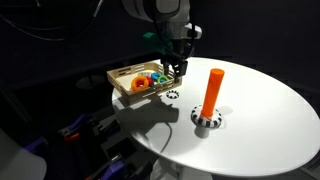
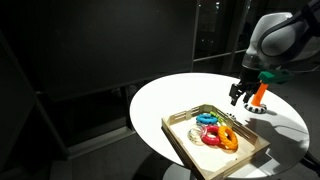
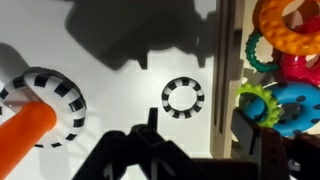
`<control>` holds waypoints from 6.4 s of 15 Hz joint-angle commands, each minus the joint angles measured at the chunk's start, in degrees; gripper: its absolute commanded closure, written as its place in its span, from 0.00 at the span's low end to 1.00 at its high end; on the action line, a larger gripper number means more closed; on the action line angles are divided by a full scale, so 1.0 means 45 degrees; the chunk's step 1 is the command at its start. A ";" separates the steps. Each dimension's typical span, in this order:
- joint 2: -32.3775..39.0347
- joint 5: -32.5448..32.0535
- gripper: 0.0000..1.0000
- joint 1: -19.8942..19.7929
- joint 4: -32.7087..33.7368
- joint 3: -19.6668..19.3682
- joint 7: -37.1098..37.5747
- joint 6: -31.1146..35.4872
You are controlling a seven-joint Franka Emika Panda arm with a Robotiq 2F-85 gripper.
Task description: Put the black and white ring in the box.
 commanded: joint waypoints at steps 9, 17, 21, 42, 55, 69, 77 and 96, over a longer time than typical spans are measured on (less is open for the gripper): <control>0.0867 -0.1883 0.00 0.0094 0.0079 -0.0655 0.1691 -0.0134; 0.1852 -0.1803 0.00 0.0340 0.0420 -0.0651 0.1792 0.0314; 0.2167 -0.1906 0.00 0.0516 0.0617 -0.0777 0.1985 0.0609; 0.2282 -0.1231 0.00 0.1248 0.1359 -0.1759 0.7535 -0.1079; 0.2430 -0.1398 0.00 0.1360 0.1254 -0.1803 0.8365 -0.0765; 0.2923 -0.2085 0.00 0.2085 0.1438 -0.2029 1.2610 -0.0010; 0.3034 -0.2277 0.00 0.2162 0.1445 -0.2100 1.3519 0.0535; 0.3343 -0.1441 0.00 0.1915 0.1403 -0.1508 1.3168 0.1523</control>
